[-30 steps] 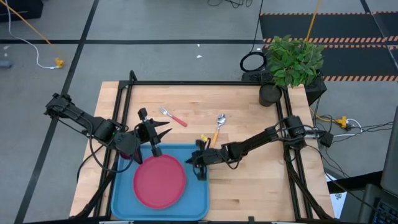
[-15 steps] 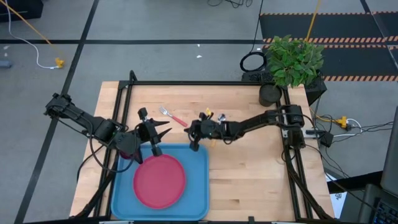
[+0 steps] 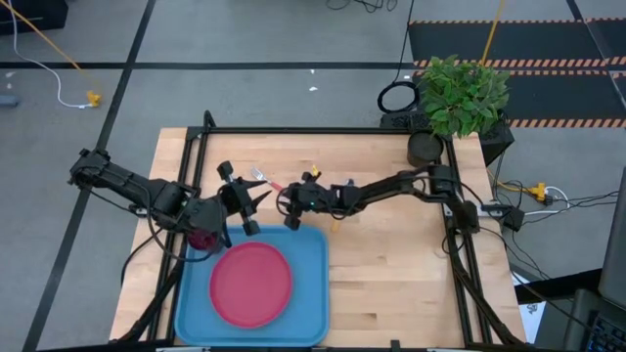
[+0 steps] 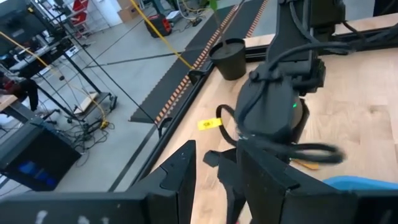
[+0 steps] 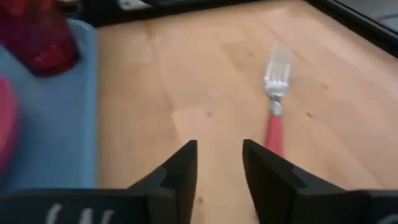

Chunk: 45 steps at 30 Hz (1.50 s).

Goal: Pick and place plate/cup/fork/spoon on tray
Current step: Put the pink fork on the blue serving tray to the right of the pink plate

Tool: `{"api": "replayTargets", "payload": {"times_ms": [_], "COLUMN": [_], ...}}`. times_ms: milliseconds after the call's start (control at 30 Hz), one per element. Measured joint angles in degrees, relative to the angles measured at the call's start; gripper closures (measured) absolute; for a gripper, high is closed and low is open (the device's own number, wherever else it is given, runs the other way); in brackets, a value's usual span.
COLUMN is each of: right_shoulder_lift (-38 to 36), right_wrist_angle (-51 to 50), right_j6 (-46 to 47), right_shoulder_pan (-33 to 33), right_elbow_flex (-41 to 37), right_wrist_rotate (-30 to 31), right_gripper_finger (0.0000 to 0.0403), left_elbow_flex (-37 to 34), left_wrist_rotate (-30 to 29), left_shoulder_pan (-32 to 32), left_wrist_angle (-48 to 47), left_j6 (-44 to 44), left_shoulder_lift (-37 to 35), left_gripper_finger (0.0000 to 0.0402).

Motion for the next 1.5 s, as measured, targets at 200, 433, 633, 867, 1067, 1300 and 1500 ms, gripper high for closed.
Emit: {"api": "replayTargets", "payload": {"times_ms": [200, 433, 633, 867, 1067, 1300, 1500], "right_shoulder_lift": [0.4, 2.9, 5.9, 6.0, 6.2, 7.4, 7.9], "right_wrist_angle": [-1.8, 1.4, 5.2, 3.9, 0.1, -0.1, -1.0], "right_j6": [1.9, 0.5, -0.3, -1.8, -1.0, 0.3, 3.1], "right_shoulder_pan": [-2.3, -1.9, -1.4, -1.5, -1.5, -1.4, -1.4], "right_elbow_flex": [0.4, 0.4, 0.4, 0.4, 0.4, 0.4, 0.5], "right_wrist_rotate": [0.1, 0.2, 4.3, 7.2, 7.1, 7.2, 6.7], "right_gripper_finger": [0.0235, 0.0213, 0.0213, 0.0213, 0.0214, 0.0233, 0.0299], "left_elbow_flex": [0.0, 0.0, 0.0, 0.0, 0.0, 0.0, 0.0], "left_wrist_rotate": [0.1, 0.2, 0.2, 0.2, 0.2, 0.2, 0.2], "left_shoulder_pan": [0.0, 0.0, 0.0, 0.0, 0.0, 0.0, 0.0], "left_wrist_angle": [0.0, 0.0, -0.1, -0.2, -0.2, -0.1, -0.1], "left_j6": [0.8, 0.8, 0.8, 1.3, 1.4, 1.4, 1.4], "left_shoulder_lift": [0.0, 0.0, 0.0, 0.0, 0.0, 0.0, 0.0], "left_gripper_finger": [0.0282, 0.0282, 0.0282, 0.0282, 0.0282, 0.0282, 0.0282]}}
